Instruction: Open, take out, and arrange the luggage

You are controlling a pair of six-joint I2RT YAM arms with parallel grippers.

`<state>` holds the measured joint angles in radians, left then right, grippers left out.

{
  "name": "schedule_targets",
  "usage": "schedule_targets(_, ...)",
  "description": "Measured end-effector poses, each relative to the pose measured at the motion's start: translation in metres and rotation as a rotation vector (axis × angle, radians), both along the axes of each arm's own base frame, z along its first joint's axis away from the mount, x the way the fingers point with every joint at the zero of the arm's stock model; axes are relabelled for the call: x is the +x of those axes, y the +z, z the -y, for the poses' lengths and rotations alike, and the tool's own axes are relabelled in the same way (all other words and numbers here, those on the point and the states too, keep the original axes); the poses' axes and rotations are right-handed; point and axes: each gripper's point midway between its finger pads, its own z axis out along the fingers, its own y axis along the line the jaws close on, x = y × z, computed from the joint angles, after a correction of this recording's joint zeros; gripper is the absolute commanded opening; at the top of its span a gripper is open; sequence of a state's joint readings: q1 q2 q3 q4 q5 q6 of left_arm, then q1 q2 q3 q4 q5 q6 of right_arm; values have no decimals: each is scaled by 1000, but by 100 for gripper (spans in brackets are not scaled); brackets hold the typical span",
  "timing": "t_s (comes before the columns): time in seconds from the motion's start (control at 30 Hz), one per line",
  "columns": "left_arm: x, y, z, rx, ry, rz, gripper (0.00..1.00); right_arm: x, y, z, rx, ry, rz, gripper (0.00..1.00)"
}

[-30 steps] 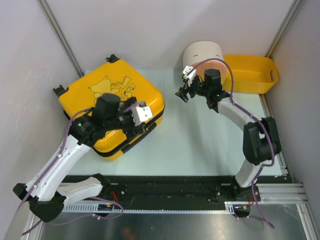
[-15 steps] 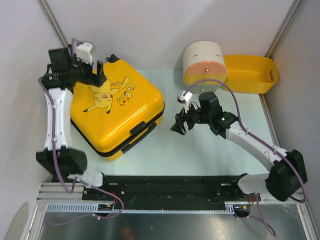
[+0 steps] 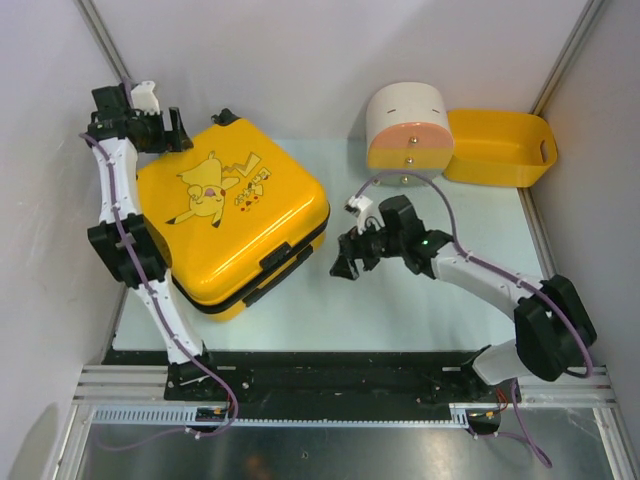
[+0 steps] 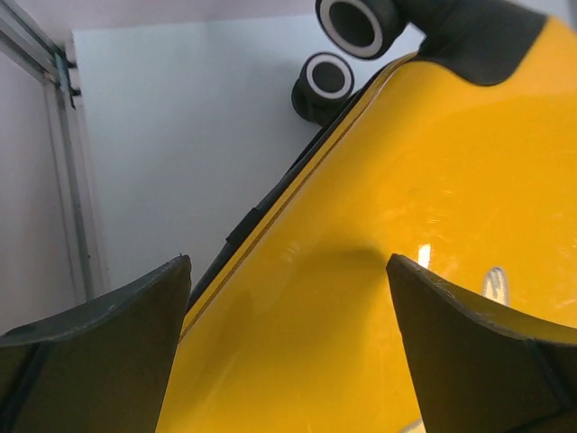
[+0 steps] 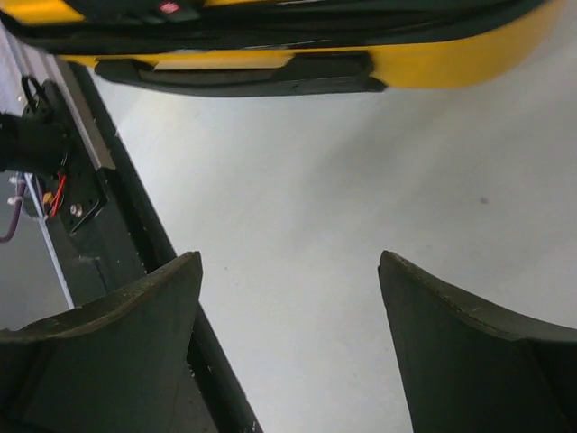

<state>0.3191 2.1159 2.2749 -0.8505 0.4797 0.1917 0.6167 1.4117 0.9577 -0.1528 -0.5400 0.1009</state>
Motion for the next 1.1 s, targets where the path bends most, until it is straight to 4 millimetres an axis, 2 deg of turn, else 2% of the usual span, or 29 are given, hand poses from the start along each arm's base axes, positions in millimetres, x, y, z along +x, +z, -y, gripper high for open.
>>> schedule_targets(0.1, 4, -20, 0, -30, -4, -38, 91, -14, -12, -21, -22, 68, 16, 84)
schedule_targets(0.27, 2, -27, 2, -103, -30, -29, 88, -25, -14, -56, -57, 143, 199, 84)
schedule_targets(0.5, -10, -30, 6, -125, -84, 39, 85, -21, -23, -93, -102, 274, 503, 77)
schedule_targets(0.67, -12, -29, 7, -108, -100, 73, 84, -21, -43, -110, -147, 395, 656, 77)
schedule_targets(0.77, -13, -29, 7, -98, -102, 85, 84, -20, -48, -118, -167, 453, 759, 76)
schedule_targets(0.93, -17, -29, 7, -79, -108, 108, 83, -20, -46, -130, -192, 528, 920, 75)
schedule_targets(1.1, -18, -29, 6, -64, -110, 129, 82, -28, -43, -137, -186, 600, 1002, 64)
